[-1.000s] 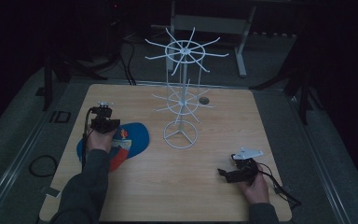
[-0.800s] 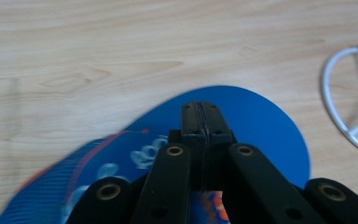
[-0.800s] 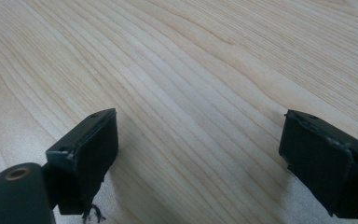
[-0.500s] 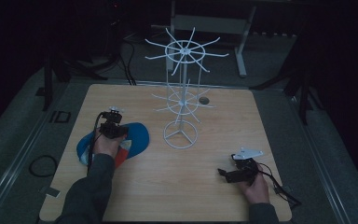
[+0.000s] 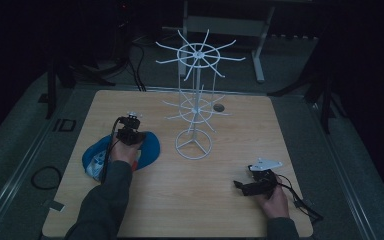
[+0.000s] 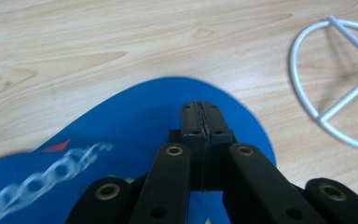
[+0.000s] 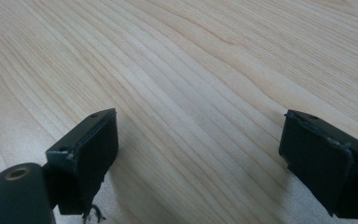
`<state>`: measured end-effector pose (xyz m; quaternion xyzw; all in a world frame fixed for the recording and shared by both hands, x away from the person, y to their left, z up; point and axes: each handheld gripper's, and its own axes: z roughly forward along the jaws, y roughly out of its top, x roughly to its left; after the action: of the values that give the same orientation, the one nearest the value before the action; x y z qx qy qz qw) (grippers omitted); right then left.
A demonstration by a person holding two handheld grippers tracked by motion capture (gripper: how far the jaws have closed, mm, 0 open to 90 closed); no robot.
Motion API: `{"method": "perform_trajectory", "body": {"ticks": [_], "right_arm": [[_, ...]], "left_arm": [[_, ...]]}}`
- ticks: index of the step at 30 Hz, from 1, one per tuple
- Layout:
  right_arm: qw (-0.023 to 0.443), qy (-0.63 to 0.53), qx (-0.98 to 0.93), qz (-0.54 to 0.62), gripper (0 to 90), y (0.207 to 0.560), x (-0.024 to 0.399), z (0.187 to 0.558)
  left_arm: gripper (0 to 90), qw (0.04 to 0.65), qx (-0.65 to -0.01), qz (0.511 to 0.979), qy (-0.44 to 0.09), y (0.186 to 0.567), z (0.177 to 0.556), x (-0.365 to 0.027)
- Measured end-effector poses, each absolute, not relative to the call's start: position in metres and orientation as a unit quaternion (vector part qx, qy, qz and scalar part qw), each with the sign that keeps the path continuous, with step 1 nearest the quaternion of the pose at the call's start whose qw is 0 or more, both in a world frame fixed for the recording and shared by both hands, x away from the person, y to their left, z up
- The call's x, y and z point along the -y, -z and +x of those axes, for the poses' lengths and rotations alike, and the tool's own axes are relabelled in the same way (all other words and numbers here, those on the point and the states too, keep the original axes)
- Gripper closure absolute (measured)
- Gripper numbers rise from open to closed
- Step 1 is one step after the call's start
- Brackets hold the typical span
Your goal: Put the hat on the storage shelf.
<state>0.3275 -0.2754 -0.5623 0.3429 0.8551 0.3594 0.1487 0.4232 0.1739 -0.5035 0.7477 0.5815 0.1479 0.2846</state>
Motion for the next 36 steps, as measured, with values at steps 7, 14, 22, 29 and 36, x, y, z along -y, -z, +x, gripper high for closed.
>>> {"method": "perform_trajectory", "body": {"ticks": [7, 14, 22, 29, 36], "right_arm": [[0.149, -0.359, -0.855, 0.343, 11.5, 0.562, 0.275, 0.328], [0.149, -0.359, -0.855, 0.343, 11.5, 0.562, 0.275, 0.328], [0.149, -0.359, -0.855, 0.343, 11.5, 0.562, 0.275, 0.328], [0.149, -0.359, -0.855, 0.343, 11.5, 0.562, 0.275, 0.328], [0.149, -0.359, -0.855, 0.343, 11.5, 0.562, 0.275, 0.328]], "left_arm": [[90.0, 0.273, -0.600, 0.736, -0.156, 0.512, 0.437, -0.168], [90.0, 0.276, -0.596, 0.739, -0.146, 0.515, 0.434, -0.167], [90.0, 0.285, -0.568, 0.762, -0.127, 0.517, 0.415, -0.155], [90.0, 0.290, -0.545, 0.778, -0.114, 0.519, 0.390, -0.149], [89.7, 0.285, -0.529, 0.792, -0.106, 0.522, 0.370, -0.149]]}}
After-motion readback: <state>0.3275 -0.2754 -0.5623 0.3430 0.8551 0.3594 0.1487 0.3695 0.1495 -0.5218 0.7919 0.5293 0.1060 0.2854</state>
